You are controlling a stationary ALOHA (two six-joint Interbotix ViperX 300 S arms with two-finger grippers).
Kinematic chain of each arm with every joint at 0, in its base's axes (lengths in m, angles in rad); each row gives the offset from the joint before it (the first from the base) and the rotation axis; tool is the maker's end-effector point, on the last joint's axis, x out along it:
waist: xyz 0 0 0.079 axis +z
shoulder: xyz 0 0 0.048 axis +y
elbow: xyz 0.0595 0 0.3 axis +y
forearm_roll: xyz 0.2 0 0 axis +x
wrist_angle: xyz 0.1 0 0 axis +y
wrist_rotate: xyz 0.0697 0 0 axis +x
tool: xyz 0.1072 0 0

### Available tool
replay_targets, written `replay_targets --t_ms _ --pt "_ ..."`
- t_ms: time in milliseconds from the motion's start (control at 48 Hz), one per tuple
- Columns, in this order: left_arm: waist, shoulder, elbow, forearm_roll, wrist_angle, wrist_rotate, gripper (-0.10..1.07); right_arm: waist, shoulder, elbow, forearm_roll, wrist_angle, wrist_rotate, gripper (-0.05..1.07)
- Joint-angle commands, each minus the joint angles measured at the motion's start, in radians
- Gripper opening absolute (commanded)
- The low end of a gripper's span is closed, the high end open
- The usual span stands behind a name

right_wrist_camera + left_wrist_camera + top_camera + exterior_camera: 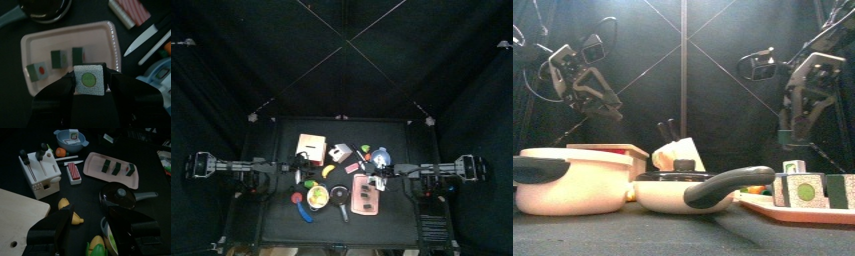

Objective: Place sushi piece to right of plate

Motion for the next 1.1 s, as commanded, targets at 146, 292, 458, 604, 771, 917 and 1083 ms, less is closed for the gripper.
replay_targets --t_ms 146,292,458,604,771,917,1083 --pt "0.000 0.000 -0.018 -0.002 -0.009 0.002 0.85 0.002 -0.003 0.083 0.009 -0.009 0.000 0.70" --pt "0.000 0.000 -0.017 0.000 -0.011 0.002 0.85 -0.003 0.011 0.120 0.005 -0.049 0.000 0.70" --pt "0.000 0.000 -0.017 -0.002 -0.009 0.002 0.85 -0.005 0.048 0.133 -0.026 -0.115 0.000 0.71" --pt "0.000 0.000 -0.017 -0.003 -0.009 0.002 0.85 -0.008 0.095 0.140 -0.048 -0.143 0.000 0.72" --pt "0.000 0.000 -0.014 -0.003 -0.009 0.002 0.85 -0.029 0.156 0.138 -0.078 -0.149 0.000 0.78" --pt "0.000 0.000 -0.012 -0.003 -0.009 0.002 0.85 -0.052 0.170 0.135 -0.084 -0.150 0.000 0.90" --pt "0.000 0.000 -0.012 -0.003 -0.008 0.000 0.85 -0.061 0.146 0.137 -0.084 -0.143 0.000 1.01"
